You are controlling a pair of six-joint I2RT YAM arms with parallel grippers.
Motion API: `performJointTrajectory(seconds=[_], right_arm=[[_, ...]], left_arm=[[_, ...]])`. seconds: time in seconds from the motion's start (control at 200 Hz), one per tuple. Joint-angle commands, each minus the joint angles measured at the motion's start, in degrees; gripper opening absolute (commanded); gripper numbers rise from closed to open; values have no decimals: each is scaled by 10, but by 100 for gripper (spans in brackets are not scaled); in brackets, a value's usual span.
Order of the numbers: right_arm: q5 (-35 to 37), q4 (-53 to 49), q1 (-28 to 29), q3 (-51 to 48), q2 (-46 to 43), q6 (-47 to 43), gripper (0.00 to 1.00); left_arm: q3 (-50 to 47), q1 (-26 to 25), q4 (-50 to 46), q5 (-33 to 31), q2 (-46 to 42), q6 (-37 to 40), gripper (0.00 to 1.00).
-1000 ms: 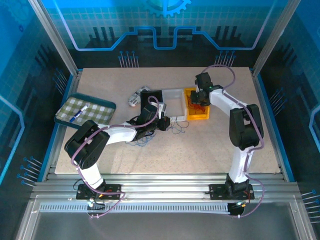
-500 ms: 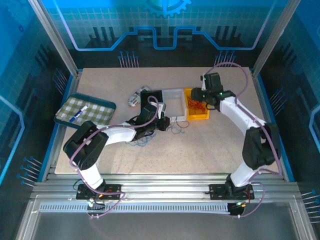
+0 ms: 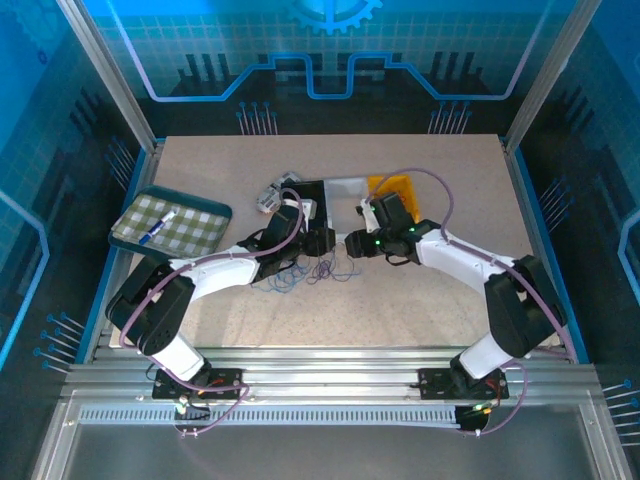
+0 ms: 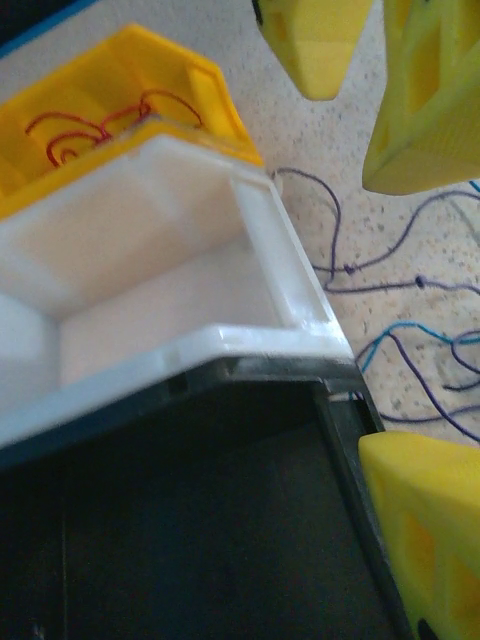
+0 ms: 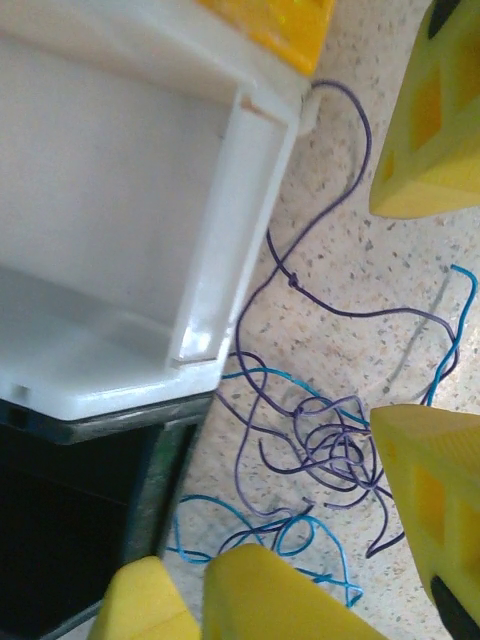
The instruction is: Untangle the cables
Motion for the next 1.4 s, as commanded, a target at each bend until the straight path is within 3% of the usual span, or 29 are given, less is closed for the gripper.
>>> performJointTrajectory(seconds=[0.0, 0.21, 0.5, 0.741, 0.866, 0.981, 1.121, 1.261, 1.391], right_arm=[[-38, -2, 9, 25, 31, -20, 51], [-83, -1, 33, 64, 96, -47, 49], [-108, 6, 35, 125, 185, -30, 38], [-83, 18, 34, 128, 189, -23, 3], [-75, 17, 32, 99, 150, -24, 1], [-52, 13, 32, 73, 101, -23, 1], [57, 8, 31, 51, 24, -7, 0], [260, 2, 28, 44, -57, 32, 0], [391, 5, 20, 48, -114, 66, 0]], left_arm=[[16, 4, -68, -28, 2, -1, 62], [-3, 6, -77, -77, -2, -12, 62], [-16, 11, -103, -108, -8, -28, 61], [-22, 13, -125, -86, 4, 0, 60], [-7, 13, -159, -80, 39, 16, 54], [3, 13, -170, -74, 72, 24, 37], [28, 13, -194, -88, 114, 24, 20], [50, 13, -221, -116, 147, 10, 2], [63, 13, -249, -151, 170, -20, 0]])
